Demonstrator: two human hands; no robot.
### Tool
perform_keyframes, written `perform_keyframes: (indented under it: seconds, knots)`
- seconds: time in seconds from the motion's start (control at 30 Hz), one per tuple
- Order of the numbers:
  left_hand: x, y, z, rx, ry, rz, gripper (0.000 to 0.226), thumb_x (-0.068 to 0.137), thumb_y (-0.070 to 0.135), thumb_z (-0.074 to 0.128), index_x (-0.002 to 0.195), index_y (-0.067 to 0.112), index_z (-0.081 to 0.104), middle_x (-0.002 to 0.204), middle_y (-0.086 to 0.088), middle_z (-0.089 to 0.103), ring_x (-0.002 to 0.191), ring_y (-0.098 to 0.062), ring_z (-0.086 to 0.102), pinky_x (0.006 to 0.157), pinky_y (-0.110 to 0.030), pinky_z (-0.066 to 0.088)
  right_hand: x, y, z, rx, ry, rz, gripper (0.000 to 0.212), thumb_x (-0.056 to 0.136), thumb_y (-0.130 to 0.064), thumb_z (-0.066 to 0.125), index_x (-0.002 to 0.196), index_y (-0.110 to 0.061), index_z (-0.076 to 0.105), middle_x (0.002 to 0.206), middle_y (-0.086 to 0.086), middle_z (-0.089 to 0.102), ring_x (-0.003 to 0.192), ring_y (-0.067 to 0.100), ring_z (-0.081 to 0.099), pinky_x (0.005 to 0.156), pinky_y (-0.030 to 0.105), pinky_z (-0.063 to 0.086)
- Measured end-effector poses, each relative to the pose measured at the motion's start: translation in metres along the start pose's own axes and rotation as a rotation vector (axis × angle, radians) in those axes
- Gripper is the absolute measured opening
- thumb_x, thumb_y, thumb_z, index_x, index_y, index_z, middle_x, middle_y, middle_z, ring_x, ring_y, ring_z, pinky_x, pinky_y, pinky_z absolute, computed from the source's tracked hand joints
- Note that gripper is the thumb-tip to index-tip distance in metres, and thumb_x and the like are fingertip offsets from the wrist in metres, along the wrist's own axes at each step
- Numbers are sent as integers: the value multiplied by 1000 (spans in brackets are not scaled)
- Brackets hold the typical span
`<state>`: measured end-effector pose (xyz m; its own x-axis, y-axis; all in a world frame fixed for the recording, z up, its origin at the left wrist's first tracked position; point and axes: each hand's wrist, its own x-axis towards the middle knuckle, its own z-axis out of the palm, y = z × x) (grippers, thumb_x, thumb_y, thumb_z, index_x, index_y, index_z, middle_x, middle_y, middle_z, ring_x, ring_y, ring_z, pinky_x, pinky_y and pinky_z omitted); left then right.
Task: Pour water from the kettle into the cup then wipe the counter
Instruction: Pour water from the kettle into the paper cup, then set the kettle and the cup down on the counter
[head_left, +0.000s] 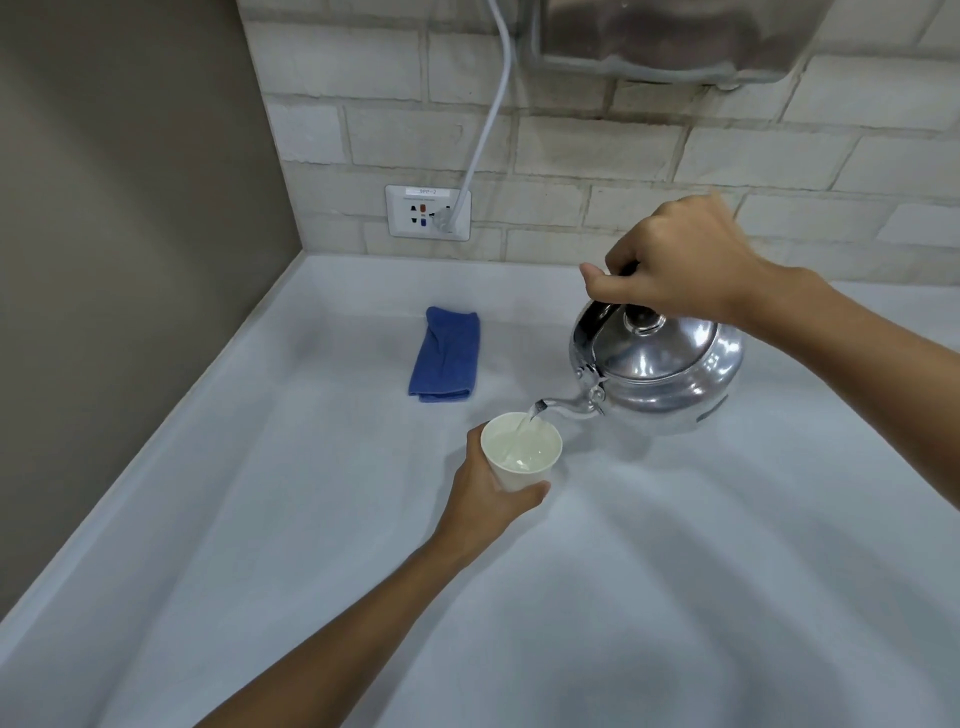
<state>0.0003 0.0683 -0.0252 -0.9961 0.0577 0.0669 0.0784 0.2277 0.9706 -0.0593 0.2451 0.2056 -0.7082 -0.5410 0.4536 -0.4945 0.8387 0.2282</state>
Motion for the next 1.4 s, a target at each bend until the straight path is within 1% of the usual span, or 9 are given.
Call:
perform_keyframes:
  seconds: [0.07, 0.17, 0.3, 0.4, 0.57, 0.63, 0.8, 1.27, 1.4]
  knots:
    - [-1, 2, -1, 2, -5, -1, 76, 62, 19, 84, 114, 34, 31, 103, 28, 46, 94, 16, 47, 69, 7, 35, -1, 5, 10, 66, 13, 75, 53, 80, -40, 50, 43, -2, 54, 37, 18, 43, 40, 20, 29, 46, 23, 19]
    - [-1, 3, -1, 9, -3, 1, 77, 62, 20, 85, 115, 35, 30, 103, 29, 45, 94, 14, 47, 69, 7, 36, 3, 15, 26, 181, 23, 197, 52, 83, -36, 55, 46, 1, 55, 36, 7, 31, 42, 21, 29, 50, 28, 26]
    - [-2, 4, -2, 16, 0, 7, 79, 61, 19, 85, 114, 36, 29, 104, 28, 45, 95, 18, 46, 69, 7, 35, 13, 33, 48, 295, 3, 366, 52, 81, -39, 54, 47, 0, 53, 40, 8, 29, 51, 36, 42, 57, 32, 32]
    - [-2, 3, -2, 22, 1, 15, 80, 62, 19, 85, 115, 36, 29, 105, 29, 44, 93, 29, 41, 70, 8, 35, 23, 47, 64, 379, 0, 512, 49, 75, -41, 53, 38, -15, 34, 41, 3, 26, 43, 24, 31, 53, 29, 29]
    - [-2, 1, -1, 30, 10, 13, 81, 61, 20, 85, 119, 34, 30, 108, 27, 45, 97, 26, 41, 73, 6, 36, 45, 63, 88, 466, 29, 679, 49, 73, -38, 52, 37, -17, 26, 31, -6, 26, 38, 15, 26, 46, 27, 26]
    - [-2, 1, -2, 31, 6, 9, 81, 62, 20, 85, 119, 34, 30, 108, 27, 46, 97, 26, 42, 74, 6, 36, 54, 66, 98, 479, 30, 710, 47, 71, -38, 51, 37, -17, 26, 28, -5, 27, 38, 16, 26, 48, 27, 27]
    - [-1, 1, -2, 34, 4, 7, 79, 62, 20, 85, 118, 35, 31, 109, 25, 48, 97, 23, 44, 75, 4, 37, 70, 70, 118, 456, -16, 766, 41, 71, -37, 50, 40, -16, 31, 42, 0, 33, 43, 19, 32, 51, 28, 28]
    - [-1, -1, -2, 50, 10, 15, 75, 62, 22, 85, 108, 47, 32, 110, 27, 48, 98, 22, 44, 77, 3, 37, 70, 76, 149, 437, -70, 860, 35, 68, -37, 49, 44, -14, 37, 44, 0, 38, 48, 22, 40, 49, 25, 27]
    - [-1, -1, -2, 45, -2, 21, 75, 62, 21, 85, 109, 46, 32, 111, 27, 47, 99, 23, 43, 77, 5, 36, 67, 76, 146, 383, -126, 792, 51, 83, -50, 43, 55, -9, 54, 49, 3, 49, 64, 29, 54, 61, 32, 36]
